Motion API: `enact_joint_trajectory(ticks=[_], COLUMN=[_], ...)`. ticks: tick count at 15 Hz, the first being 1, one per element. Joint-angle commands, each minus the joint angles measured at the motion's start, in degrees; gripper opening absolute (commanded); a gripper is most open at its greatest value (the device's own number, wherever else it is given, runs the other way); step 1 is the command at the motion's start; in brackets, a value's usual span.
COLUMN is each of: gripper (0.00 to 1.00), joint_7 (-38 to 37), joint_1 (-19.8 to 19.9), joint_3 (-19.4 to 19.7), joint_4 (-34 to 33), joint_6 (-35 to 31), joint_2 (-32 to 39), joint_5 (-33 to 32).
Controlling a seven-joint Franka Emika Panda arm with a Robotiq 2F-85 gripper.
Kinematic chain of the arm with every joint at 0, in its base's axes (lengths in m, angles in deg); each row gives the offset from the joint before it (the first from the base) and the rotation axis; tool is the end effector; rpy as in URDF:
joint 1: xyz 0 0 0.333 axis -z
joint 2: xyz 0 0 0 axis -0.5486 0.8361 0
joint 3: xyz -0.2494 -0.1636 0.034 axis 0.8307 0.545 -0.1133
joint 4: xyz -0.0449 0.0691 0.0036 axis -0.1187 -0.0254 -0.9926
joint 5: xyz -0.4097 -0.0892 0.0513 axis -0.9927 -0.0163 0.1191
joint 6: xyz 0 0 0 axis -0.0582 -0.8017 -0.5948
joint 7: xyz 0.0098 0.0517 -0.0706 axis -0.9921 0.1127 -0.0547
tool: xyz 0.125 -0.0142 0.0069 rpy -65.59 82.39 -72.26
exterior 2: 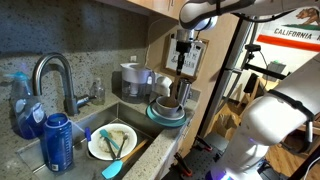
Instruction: Remove the wooden spatula from the holder and place it inside the white bowl, stir the contents in the bowl using the spatula, place the spatula back in the holder
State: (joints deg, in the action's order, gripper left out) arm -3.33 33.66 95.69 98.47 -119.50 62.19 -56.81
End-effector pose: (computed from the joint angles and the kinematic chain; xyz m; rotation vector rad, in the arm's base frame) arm 0.4631 -0.0800 0.4526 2.9950 0.9084 -0.0780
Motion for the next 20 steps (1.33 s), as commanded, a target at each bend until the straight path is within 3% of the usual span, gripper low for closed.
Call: enact_joint_trajectory(ticks=[1,10,15,20], gripper=[0.03,0.03,0.03,0.03], joint_7=[-0.85,-3.23,-8.25,-8.64], joint_1=[0.6,1.71,1.62,0.16], joint_3=[0.92,0.38,-0.54,0.04], joint_4=[3.16,2.82,4.39,5.44], joint_6=[-1.47,-4.96,-11.64,-14.97], joint_2=[-1.79,0.03,0.26,0.55], joint_5=[0.63,-3.28,-6.46,-3.68])
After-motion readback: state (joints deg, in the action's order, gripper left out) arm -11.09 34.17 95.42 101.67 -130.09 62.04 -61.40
